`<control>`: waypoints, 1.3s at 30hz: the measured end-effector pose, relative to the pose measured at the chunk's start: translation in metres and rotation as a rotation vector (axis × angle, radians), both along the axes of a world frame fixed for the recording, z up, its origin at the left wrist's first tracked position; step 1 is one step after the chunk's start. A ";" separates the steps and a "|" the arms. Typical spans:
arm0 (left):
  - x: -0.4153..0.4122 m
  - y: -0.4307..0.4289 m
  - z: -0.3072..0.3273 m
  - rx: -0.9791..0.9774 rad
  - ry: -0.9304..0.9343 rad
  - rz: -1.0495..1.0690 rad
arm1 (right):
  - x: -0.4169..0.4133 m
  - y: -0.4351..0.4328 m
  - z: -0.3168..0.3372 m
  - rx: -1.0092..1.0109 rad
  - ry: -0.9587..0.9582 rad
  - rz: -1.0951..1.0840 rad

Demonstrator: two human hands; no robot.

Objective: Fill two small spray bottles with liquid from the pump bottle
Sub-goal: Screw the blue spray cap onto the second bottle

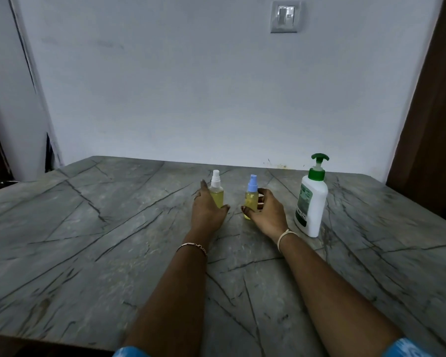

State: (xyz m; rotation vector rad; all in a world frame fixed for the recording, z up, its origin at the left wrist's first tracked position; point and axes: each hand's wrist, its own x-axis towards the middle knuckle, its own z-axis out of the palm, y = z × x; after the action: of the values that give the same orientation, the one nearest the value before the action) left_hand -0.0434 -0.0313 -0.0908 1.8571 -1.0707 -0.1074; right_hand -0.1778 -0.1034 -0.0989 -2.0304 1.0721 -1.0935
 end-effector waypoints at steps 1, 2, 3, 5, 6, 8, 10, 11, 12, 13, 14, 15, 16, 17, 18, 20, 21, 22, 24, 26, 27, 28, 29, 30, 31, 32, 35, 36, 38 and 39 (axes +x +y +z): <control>-0.003 0.001 0.002 -0.004 -0.010 0.008 | -0.001 0.001 0.002 0.009 0.002 0.014; -0.006 0.001 0.004 -0.017 -0.007 0.014 | -0.002 0.003 0.004 0.014 0.001 0.021; -0.009 0.001 0.006 -0.032 0.004 0.019 | -0.003 0.004 0.007 0.014 0.002 0.019; -0.014 0.002 0.010 -0.043 0.017 0.023 | -0.005 0.007 0.013 -0.003 0.025 0.007; -0.017 0.003 0.012 -0.046 0.010 0.022 | -0.006 0.009 0.016 -0.017 0.042 0.001; -0.023 0.007 0.016 -0.064 -0.005 0.017 | -0.010 0.014 0.022 -0.046 0.073 -0.004; -0.028 0.011 0.018 -0.091 -0.010 0.008 | -0.015 0.020 0.026 -0.078 0.085 -0.016; -0.031 0.014 0.019 -0.099 -0.016 0.001 | -0.020 0.023 0.027 -0.101 0.081 -0.029; -0.034 0.018 0.019 -0.101 -0.025 -0.003 | -0.025 0.026 0.028 -0.125 0.078 -0.046; -0.038 0.022 0.020 -0.100 -0.040 -0.005 | -0.030 0.029 0.029 -0.151 0.076 -0.068; -0.041 0.026 0.019 -0.097 -0.061 -0.003 | -0.036 0.032 0.030 -0.177 0.077 -0.095; -0.044 0.030 0.019 -0.093 -0.083 0.002 | -0.041 0.035 0.030 -0.198 0.076 -0.127; -0.047 0.035 0.018 -0.095 -0.108 0.007 | -0.048 0.037 0.030 -0.214 0.074 -0.168; -0.049 0.040 0.017 -0.097 -0.137 0.009 | -0.054 0.040 0.031 -0.217 0.078 -0.214; -0.051 0.045 0.015 -0.094 -0.167 0.006 | -0.060 0.043 0.031 -0.210 0.084 -0.262; -0.055 0.053 0.013 -0.055 -0.217 -0.043 | -0.073 0.048 0.032 -0.175 0.093 -0.341; -0.057 0.057 0.012 -0.030 -0.234 -0.095 | -0.080 0.051 0.033 -0.153 0.098 -0.381; -0.059 0.060 0.011 -0.006 -0.249 -0.155 | -0.086 0.054 0.034 -0.132 0.099 -0.426; -0.063 0.064 0.007 0.031 -0.286 -0.258 | -0.098 0.059 0.033 -0.104 0.065 -0.514; -0.065 0.066 0.005 0.078 -0.315 -0.327 | -0.106 0.062 0.031 -0.093 0.007 -0.581; -0.065 0.067 0.003 0.104 -0.321 -0.358 | -0.109 0.061 0.030 -0.091 -0.013 -0.605; -0.065 0.065 0.002 0.127 -0.325 -0.384 | -0.112 0.057 0.028 -0.093 -0.024 -0.619; -0.065 0.063 0.001 0.148 -0.326 -0.406 | -0.114 0.053 0.027 -0.087 -0.032 -0.618; -0.065 0.062 0.000 0.170 -0.328 -0.423 | -0.115 0.047 0.026 -0.070 -0.045 -0.601; -0.065 0.059 0.000 0.193 -0.338 -0.435 | -0.116 0.040 0.024 -0.047 -0.067 -0.567; -0.065 0.056 0.001 0.218 -0.359 -0.448 | -0.115 0.034 0.022 -0.017 -0.097 -0.520; -0.065 0.047 0.004 0.277 -0.430 -0.478 | -0.112 0.019 0.015 0.112 -0.208 -0.332; -0.066 0.043 0.005 0.289 -0.444 -0.485 | -0.111 0.013 0.013 0.146 -0.240 -0.282; -0.066 0.039 0.007 0.306 -0.464 -0.499 | -0.110 0.007 0.012 0.161 -0.262 -0.231; -0.067 0.037 0.008 0.312 -0.471 -0.501 | -0.109 0.003 0.011 0.166 -0.264 -0.219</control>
State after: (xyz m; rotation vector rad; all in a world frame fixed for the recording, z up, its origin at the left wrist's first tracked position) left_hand -0.1101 0.0054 -0.0831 1.8901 -1.9303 -0.1374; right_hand -0.2869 -0.1006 -0.0876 -1.6163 1.2215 -1.2943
